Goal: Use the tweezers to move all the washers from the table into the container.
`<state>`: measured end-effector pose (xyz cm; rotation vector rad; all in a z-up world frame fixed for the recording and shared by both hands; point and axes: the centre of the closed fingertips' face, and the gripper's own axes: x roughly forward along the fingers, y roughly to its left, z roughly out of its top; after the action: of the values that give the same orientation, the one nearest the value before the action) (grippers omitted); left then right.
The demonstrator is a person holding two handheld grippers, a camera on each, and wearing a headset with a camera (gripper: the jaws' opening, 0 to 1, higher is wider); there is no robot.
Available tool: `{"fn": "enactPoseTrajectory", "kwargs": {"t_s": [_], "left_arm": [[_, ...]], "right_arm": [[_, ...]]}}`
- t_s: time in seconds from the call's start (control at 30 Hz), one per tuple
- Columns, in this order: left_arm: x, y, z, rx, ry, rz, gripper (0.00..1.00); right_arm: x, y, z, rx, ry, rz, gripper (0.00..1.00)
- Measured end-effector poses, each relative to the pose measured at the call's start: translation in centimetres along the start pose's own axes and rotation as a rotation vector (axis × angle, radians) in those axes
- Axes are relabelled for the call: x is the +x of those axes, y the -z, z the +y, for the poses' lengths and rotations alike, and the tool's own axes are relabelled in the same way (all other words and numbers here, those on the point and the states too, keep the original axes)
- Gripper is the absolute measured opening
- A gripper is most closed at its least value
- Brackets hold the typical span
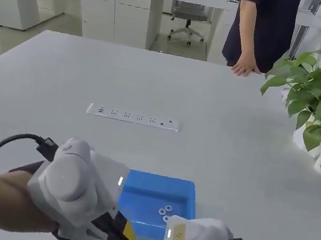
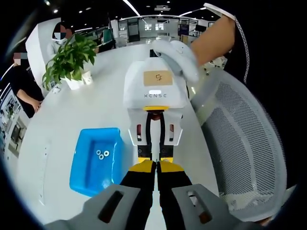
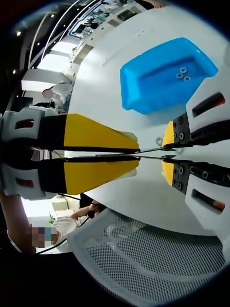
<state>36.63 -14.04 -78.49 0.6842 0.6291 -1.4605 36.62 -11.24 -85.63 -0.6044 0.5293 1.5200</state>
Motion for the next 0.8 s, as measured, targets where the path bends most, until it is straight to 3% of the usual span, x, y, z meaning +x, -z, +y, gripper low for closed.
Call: {"fn": "enactPoseTrajectory", "kwargs": {"t_s": [0.8], "left_arm": [[1.06,0.57,0.04,-0.010,0.000,0.004,0.05]], "right_arm": [[0.65,1.08,-0.06,0.020,-0.010,0.004,0.12]]}}
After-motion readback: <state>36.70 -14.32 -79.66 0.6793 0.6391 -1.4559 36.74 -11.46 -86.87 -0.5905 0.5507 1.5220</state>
